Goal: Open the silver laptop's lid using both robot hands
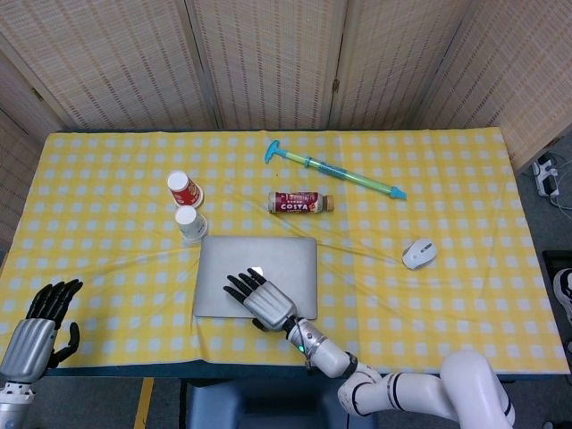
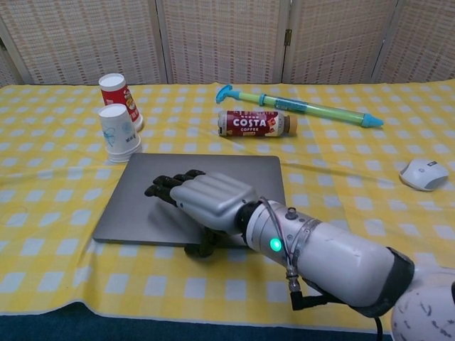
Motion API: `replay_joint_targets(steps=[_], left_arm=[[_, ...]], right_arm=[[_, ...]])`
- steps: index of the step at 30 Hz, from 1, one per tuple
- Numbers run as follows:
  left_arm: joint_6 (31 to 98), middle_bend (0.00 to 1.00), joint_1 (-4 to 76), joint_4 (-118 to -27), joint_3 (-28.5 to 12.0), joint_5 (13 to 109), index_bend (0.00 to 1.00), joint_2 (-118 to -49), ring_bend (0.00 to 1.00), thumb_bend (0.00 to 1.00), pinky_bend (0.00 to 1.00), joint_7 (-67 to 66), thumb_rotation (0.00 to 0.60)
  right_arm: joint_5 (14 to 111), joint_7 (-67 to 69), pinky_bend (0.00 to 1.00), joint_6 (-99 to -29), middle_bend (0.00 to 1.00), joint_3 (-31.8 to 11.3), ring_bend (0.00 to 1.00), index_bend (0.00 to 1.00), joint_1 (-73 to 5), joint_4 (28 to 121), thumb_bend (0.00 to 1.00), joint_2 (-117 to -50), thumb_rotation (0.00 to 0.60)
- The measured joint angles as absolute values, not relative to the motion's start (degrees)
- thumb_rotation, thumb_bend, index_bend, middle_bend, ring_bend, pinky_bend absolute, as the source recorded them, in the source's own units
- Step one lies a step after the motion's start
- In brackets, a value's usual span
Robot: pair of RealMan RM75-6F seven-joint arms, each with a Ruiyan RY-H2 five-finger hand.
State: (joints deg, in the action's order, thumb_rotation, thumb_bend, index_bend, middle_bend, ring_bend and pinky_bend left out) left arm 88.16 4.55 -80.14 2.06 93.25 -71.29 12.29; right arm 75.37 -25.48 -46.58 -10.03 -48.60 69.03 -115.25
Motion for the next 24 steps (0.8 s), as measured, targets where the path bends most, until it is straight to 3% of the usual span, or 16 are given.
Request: replay_joint_targets(steps=[5,24], left_arm=[[87.9,0.12,4.8,-79.7,2.1,93.6,0.10,-71.5,0.08,0.74,0.00,12.3,0.600],[82.0,0.12,10.3,-75.2,4.8,99.8,0.12,-74.6,0.09,0.73,0.00,14.2,0.600]], right_arm=[[75.1,-26.2,0.00,-46.8,0.00,-10.0,0.00,0.00,-49.0,68.9,0.55,-115.4,0.600],[74.2,-33.5,0.00,-48.9,0.00,-10.5,0.00,0.00,-50.7,70.4,0.61,-115.0,0.600]])
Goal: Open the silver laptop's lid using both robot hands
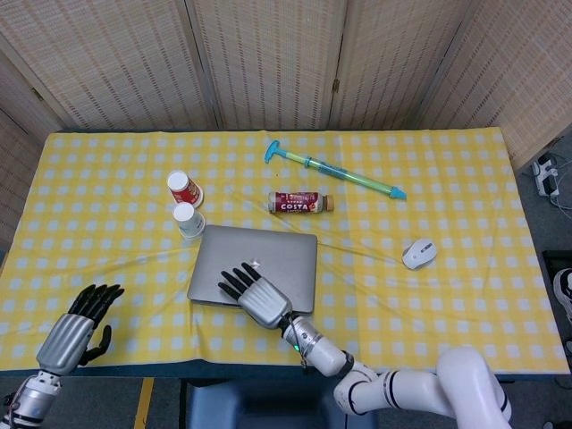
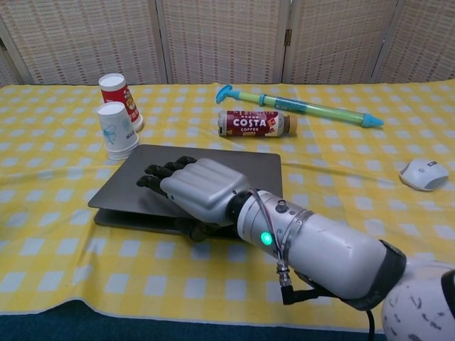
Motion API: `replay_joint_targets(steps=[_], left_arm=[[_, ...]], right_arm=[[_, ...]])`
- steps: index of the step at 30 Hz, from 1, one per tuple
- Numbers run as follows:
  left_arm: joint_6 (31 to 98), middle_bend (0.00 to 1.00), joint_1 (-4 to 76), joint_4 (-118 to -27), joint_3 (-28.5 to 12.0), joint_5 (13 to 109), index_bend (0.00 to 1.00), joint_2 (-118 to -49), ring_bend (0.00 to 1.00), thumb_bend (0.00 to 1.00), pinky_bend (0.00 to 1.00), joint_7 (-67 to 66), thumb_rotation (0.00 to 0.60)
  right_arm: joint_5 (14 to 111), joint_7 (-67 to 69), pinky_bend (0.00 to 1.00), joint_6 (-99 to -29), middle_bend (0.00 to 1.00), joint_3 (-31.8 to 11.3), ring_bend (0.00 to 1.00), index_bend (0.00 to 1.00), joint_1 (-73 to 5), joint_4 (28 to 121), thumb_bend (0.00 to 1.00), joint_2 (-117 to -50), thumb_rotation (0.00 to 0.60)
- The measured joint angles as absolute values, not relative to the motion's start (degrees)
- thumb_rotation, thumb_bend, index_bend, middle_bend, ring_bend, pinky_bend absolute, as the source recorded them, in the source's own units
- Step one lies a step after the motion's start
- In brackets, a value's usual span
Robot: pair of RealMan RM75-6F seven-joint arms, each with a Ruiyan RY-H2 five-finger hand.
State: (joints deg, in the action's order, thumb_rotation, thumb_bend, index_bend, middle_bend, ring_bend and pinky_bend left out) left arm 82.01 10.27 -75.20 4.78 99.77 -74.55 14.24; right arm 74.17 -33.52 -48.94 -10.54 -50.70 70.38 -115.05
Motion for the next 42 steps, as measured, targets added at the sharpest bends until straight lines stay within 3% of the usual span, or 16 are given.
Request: replay_joint_targets(steps=[6,11,17,27,42], left_arm=[[79.0,0.12,15.0,-73.8,6.8,105.3,0.11,-76.1,0.09,0.74,0.00,16.3,0.600],[76.1,0.12,19.6,-73.2,7.9,108.8,0.09,-77.4,0.08,0.84,0.00,17.7,0.600],[71.3,0.11,24.5,-73.7,8.2,110.0,0.07,-78.6,0.05,0.87,0.00,18.2,0.600],[61.3,0.07,30.9,-75.5,7.9,107.1,0.03,-81.3,0.01,0.90,0.00,16.9,0.593],[54.9,0.06,34.3,-72.8,7.0,99.9,0.01,-84.8,0.01,0.90,0.00,16.2,0.541]], right_arm=[[72.9,-37.1,0.00,-49.8,0.00,-11.4,0.00,0.00,-51.3,72.5,0.63,-114.1,0.600],[71.9,-40.6,0.00,-50.5,0.00,-11.7,0.00,0.00,-51.9,74.0,0.63,-113.3,0.600],[70.0,-43.9,0.00,-51.3,0.00,-12.2,0.00,0.00,-52.5,75.8,0.63,-112.5,0.600],[67.5,-47.4,0.00,-52.4,0.00,-12.5,0.00,0.00,-53.5,77.4,0.65,-111.8,0.600],[66.2,-48.5,0.00,-53.8,0.00,-12.5,0.00,0.00,-54.8,78.5,0.65,-111.2,0.600]])
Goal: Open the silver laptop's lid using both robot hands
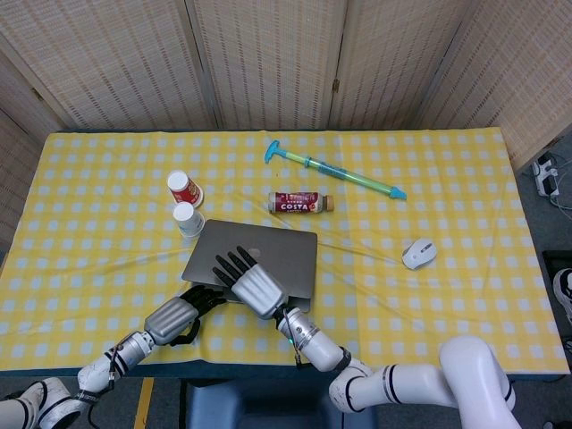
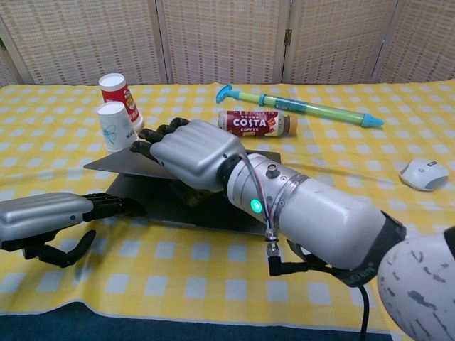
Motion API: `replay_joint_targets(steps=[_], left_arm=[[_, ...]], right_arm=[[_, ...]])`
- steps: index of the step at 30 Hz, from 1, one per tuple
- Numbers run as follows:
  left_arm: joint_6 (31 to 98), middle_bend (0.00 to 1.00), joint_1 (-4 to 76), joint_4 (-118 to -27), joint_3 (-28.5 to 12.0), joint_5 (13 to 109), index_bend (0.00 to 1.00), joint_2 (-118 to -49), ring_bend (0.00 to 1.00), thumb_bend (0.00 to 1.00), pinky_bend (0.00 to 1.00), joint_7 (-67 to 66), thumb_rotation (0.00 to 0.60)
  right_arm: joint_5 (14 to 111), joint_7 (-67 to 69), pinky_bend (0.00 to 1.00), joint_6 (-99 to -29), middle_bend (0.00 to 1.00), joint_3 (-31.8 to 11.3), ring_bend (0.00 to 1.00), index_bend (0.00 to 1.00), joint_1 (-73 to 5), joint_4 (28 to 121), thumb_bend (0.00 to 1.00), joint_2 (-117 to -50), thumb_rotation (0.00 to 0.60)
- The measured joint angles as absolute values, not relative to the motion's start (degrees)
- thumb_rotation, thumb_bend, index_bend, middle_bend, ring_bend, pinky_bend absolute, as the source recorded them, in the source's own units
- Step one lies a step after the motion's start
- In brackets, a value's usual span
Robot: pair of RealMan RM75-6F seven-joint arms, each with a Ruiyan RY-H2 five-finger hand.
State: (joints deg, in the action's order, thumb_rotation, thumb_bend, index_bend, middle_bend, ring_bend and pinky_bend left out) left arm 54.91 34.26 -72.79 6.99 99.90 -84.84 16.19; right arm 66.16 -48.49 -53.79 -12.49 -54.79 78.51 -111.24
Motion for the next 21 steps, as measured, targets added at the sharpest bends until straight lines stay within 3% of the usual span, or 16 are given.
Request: replay_joint_targets(steps=[21], left_arm=[[54.4,0.06,35.4,-72.4,8.8,97.6,0.02,-85.0,0.02,0.90,0.00,16.1,0.539]], right_arm=[[63.7,-49.1,0.00,-57.0,0.00,-14.1,0.00,0.00,-54.7,82.0,0.65,-106.1,0.600]])
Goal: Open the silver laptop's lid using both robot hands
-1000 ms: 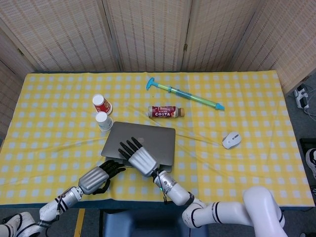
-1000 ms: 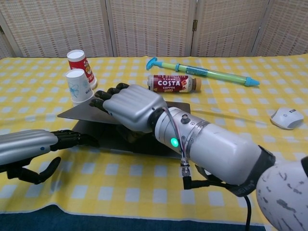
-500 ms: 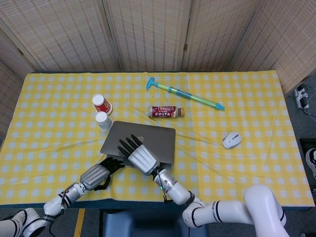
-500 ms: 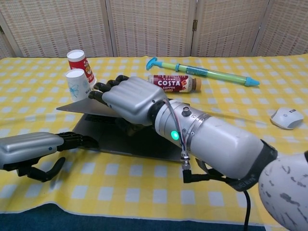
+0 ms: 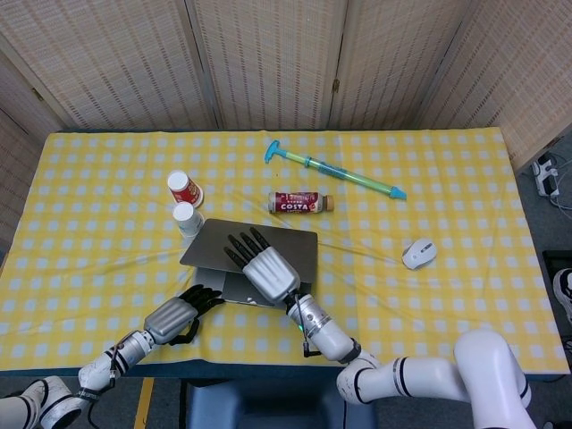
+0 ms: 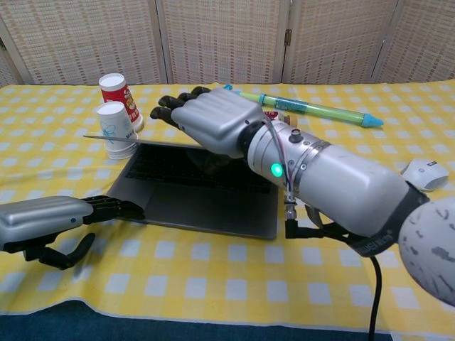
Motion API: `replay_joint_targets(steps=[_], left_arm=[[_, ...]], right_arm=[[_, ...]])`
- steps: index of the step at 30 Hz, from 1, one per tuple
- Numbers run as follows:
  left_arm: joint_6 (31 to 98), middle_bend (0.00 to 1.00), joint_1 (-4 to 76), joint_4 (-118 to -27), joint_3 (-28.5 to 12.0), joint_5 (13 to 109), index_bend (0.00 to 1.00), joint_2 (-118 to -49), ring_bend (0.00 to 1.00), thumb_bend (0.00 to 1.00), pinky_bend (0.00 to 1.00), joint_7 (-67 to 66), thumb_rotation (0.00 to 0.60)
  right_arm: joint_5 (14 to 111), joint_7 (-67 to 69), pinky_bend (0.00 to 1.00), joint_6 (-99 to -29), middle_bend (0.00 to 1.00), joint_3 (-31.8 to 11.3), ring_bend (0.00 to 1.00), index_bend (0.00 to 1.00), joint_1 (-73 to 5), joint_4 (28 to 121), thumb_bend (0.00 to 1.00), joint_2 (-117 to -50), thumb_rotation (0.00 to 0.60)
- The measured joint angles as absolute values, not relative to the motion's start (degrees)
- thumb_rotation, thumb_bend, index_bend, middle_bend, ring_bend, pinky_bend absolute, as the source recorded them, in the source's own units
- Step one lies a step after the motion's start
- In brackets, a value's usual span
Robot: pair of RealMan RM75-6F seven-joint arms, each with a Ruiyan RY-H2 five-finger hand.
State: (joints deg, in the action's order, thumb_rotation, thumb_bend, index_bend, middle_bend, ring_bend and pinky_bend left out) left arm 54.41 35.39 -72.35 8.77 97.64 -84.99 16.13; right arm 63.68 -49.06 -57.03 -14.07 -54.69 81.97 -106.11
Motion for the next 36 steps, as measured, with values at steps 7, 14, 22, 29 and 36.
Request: replay_joint_targets(steps=[7,14,22,29,36], left_arm=[[54.3,0.06,35.7,-72.7,8.9,97.1,0.02,-84.9,0.02,0.90,0.00,15.8,0.539],[54.6,0.06,35.8,-73.0,9.1,96.8,0.02,-84.6,0.02,0.90,0.00,15.6,0.540],[54.3,0.06,35.9,-73.3,9.3,96.2,0.02,-84.6,0.02,0.90,0.00,15.1,0.539],[54.0,0.06,36.1,-73.8,9.2,95.7,0.02,-84.4,0.02,0.90,0.00,14.3,0.539],[54.1,0.06,36.1,-74.3,9.2,95.5,0.02,-84.1,0.02,0.90,0.00,13.9,0.537]], right_arm=[[62.1,-48.0,0.00,-58.2,0.00,-16.2,0.00,0.00,-54.5,83.5,0.65,-102.8,0.600],[59.3,-47.3,0.00,-58.7,0.00,-18.5,0.00,0.00,-54.8,84.3,0.65,-99.0,0.600],[55.3,-46.9,0.00,-57.2,0.00,-20.4,0.00,0.00,-56.7,80.7,0.65,-97.2,0.600],[51.6,-45.9,0.00,-56.0,0.00,-22.3,0.00,0.00,-58.9,76.4,0.65,-96.2,0.600],[48.3,-45.7,0.00,-55.6,0.00,-23.3,0.00,0.00,-60.5,73.1,0.65,-95.5,0.600]])
